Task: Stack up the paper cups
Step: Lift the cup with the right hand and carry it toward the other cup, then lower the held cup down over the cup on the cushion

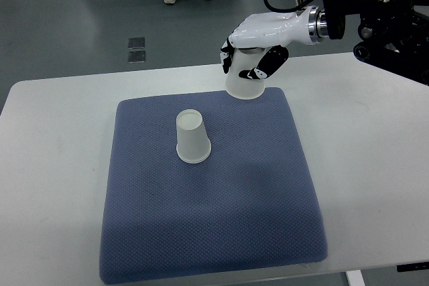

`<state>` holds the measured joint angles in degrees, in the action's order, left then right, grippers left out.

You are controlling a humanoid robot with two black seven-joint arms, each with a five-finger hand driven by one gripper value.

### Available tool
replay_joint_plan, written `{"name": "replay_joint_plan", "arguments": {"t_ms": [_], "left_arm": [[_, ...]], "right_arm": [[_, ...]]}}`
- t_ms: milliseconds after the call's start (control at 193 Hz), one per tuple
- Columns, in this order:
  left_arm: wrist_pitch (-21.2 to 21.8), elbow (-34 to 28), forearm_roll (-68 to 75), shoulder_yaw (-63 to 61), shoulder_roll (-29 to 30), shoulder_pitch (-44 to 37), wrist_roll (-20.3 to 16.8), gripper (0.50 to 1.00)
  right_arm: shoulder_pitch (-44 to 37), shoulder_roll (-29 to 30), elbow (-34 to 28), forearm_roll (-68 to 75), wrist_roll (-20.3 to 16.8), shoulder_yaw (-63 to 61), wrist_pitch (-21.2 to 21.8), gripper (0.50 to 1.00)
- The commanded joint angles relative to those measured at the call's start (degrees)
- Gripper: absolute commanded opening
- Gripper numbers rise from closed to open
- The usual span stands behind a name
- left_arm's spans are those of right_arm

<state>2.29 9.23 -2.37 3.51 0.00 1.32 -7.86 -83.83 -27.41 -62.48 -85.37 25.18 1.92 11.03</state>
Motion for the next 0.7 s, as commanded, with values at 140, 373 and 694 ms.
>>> {"name": "replay_joint_plan", "arguments": {"t_ms": [140, 373, 694], "left_arm": [[0.00, 0.00, 0.00, 0.00, 0.00, 0.00, -0.05, 1.000], [0.00, 0.00, 0.00, 0.00, 0.00, 0.00, 0.03, 1.000], [0.00, 0.00, 0.00, 0.00, 0.00, 0.00, -0.06, 1.000]], "right_arm": [[0.07, 4.82, -0.01, 1.17, 0.04, -2.36, 0.57, 0.500], [0.95, 7.72, 0.08, 3.28, -0.05, -3.06, 0.13, 0.500], [4.21, 10.80, 1.57, 2.40, -0.22, -3.77, -0.57, 0.500]]}}
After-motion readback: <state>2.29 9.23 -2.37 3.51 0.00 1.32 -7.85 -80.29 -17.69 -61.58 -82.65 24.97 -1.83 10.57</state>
